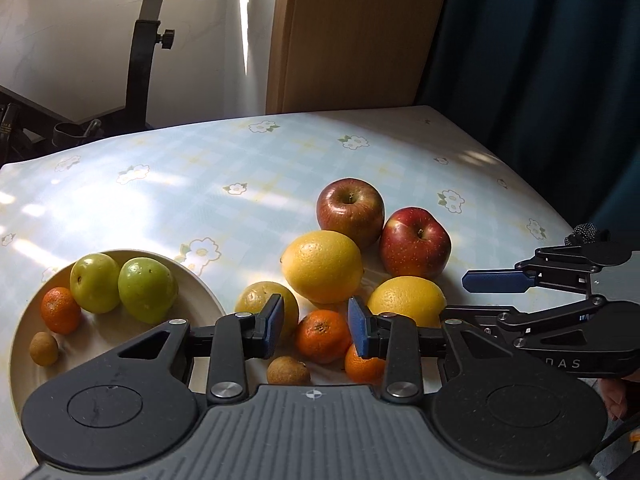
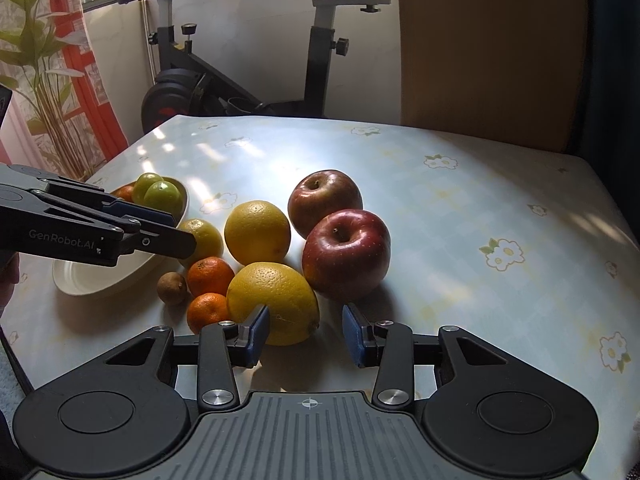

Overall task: Organize fruits
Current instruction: 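Close the left tool around a yellow lemon in the pile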

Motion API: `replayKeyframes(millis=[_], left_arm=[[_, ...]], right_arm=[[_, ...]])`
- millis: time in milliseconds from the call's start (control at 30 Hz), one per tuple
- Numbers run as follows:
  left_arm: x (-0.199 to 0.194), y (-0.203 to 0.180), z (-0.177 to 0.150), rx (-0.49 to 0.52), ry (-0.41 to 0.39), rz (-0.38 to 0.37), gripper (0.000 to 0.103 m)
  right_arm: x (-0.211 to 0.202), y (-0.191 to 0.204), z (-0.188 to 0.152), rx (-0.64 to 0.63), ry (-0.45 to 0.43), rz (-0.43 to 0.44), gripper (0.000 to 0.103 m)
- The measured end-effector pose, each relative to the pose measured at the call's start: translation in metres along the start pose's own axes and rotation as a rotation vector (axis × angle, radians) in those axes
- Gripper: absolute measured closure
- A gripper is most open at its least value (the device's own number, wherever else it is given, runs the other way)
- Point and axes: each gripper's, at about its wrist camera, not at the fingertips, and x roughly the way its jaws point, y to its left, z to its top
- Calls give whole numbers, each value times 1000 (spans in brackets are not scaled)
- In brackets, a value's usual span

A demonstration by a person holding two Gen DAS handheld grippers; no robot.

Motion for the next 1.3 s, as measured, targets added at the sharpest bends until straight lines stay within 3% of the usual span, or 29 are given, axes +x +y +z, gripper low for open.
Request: replayKeyframes(millis=[167, 533, 800, 1033, 1300], left_arm=[[15, -11, 0, 15, 27, -75, 75], [33, -3, 4, -111, 60, -222, 75], [38, -14, 7, -66, 71, -252, 75], [40, -8, 11, -84, 83, -272, 75], [41, 0, 11, -113, 89, -306, 74]], right_arm=[[2, -7, -5, 15, 16, 0, 66], [14, -8, -12, -35, 69, 0, 66], [22, -5, -11, -136, 91, 18, 64], [29, 3, -8, -230, 101, 30, 64], [35, 8, -10, -253, 89, 45, 63]])
